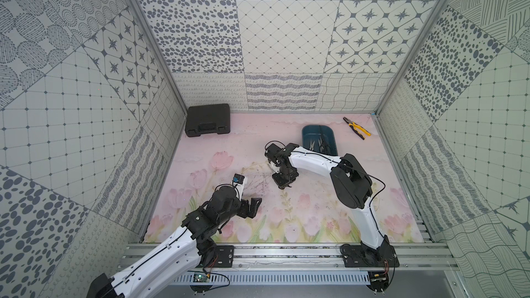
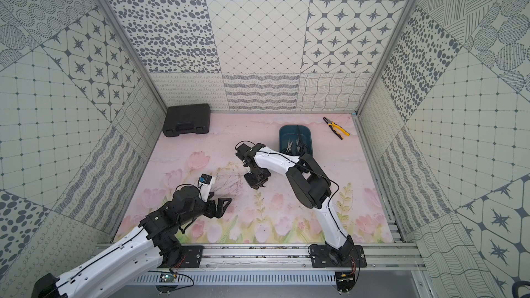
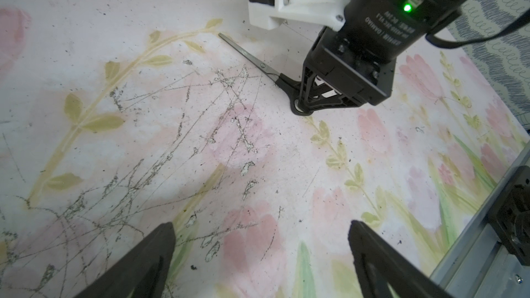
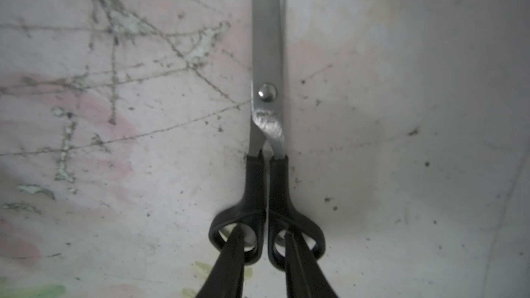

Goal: Put the scissors into the storage box
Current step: Pick up the scissors from the center of the board.

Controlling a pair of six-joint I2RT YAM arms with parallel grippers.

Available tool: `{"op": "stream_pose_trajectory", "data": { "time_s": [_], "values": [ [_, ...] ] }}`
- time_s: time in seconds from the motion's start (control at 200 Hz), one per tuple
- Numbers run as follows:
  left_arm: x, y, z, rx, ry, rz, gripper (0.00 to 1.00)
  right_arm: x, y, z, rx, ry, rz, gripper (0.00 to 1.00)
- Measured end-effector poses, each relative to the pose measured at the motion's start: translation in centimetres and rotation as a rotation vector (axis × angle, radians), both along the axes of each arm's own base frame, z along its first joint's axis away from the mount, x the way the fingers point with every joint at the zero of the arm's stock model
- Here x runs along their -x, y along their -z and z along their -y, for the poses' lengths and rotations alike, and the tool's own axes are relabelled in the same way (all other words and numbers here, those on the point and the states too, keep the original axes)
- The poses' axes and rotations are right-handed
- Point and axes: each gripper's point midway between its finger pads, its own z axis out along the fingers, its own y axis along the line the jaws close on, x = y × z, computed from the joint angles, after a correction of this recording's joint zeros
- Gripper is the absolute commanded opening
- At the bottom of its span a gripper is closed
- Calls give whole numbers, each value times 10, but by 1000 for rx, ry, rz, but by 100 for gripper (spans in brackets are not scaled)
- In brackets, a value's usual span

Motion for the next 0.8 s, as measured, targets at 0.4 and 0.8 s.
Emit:
{"op": "stream_pose_trajectory", "data": {
  "time_s": [0.4, 0.8],
  "values": [
    [0, 0, 0, 0, -1, 0, 99, -3, 2, 4, 33, 38, 13, 0],
    [0, -1, 0, 3, -1, 5, 99, -10, -12, -1, 7, 37, 27, 0]
  ]
}}
